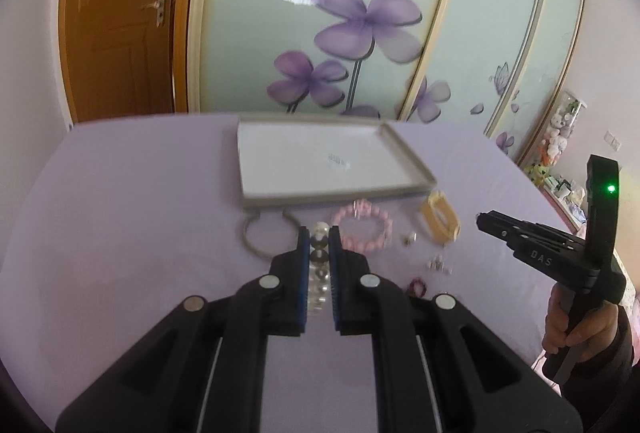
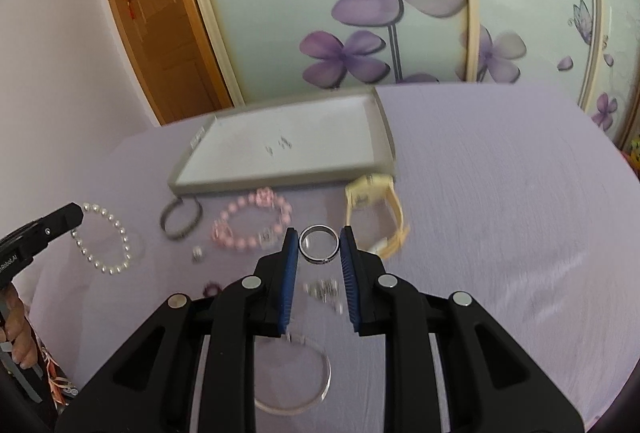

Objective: Organize jewelry
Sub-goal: 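Carry ring and pearl bracelet into the grey tray and open both tools, then move the right tool to the silver bangle and close on its rim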

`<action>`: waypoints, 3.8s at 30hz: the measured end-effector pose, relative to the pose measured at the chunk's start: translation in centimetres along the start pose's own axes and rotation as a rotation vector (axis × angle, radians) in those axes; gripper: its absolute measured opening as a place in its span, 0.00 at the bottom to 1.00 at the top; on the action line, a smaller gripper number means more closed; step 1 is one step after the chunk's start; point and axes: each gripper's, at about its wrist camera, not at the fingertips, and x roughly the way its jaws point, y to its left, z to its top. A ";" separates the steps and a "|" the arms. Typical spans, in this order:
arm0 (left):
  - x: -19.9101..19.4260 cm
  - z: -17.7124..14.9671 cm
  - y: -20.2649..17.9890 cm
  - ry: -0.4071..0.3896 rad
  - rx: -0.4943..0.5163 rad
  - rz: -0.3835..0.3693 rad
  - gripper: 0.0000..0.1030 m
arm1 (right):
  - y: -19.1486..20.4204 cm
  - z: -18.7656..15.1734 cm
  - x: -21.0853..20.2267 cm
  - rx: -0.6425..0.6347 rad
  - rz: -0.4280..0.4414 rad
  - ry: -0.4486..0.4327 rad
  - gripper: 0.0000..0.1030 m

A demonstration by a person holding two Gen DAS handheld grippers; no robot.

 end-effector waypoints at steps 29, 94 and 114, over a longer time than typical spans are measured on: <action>21.9 14.1 2.4 0.137 -0.034 0.006 0.09 | -1.9 14.5 23.6 0.041 -0.081 0.338 0.31; -0.8 -3.8 5.6 0.014 -0.086 0.168 0.78 | 4.8 -10.8 2.6 -0.138 -0.105 0.183 0.91; -0.2 -4.1 5.6 0.031 -0.092 0.156 0.78 | 4.7 -10.4 2.6 -0.132 -0.103 0.154 0.72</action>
